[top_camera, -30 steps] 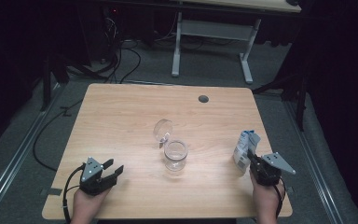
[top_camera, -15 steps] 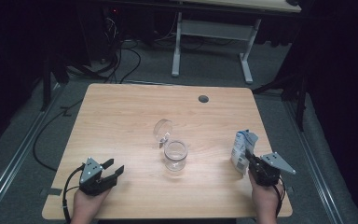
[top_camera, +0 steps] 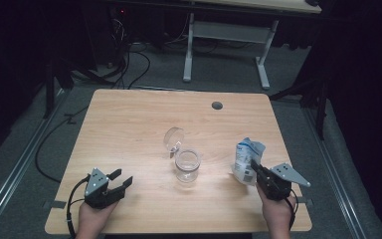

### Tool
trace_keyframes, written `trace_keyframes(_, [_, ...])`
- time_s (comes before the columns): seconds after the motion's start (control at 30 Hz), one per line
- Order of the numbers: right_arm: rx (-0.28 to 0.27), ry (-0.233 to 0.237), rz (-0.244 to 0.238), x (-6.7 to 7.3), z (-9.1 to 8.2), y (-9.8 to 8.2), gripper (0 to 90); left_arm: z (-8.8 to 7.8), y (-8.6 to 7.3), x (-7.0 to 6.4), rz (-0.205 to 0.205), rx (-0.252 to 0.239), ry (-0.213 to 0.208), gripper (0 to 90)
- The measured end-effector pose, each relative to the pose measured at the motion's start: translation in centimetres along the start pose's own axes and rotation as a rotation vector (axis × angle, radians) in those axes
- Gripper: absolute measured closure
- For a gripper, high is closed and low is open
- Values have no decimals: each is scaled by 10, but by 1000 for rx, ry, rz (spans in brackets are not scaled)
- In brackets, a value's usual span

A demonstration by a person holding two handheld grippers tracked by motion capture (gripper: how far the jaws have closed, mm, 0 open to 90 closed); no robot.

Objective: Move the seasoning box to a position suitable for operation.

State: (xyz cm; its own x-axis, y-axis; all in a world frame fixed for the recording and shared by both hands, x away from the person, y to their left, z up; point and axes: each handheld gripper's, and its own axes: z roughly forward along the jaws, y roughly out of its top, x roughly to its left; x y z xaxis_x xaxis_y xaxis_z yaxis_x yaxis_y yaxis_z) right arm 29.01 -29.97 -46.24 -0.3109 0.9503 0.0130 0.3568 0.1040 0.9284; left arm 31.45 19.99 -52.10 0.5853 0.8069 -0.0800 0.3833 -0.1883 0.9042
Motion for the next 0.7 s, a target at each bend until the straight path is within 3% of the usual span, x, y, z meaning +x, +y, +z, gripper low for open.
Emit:
trace_keyframes(0.1, [1,29,-9,8,3,1,900,-2,0,-1,-8,-14,-12,469])
trace_keyframes(0.27, [3,64,-20,17,10,3,900,-5,-1,-5,15,-24,-28,469])
trace_keyframes(0.43, [19,90,-33,29,18,3,900,-9,-2,-3,-14,-40,-36,469])
trace_keyframes(0.7, [32,126,-60,46,27,4,900,-10,-2,-2,-21,-45,-40,469])
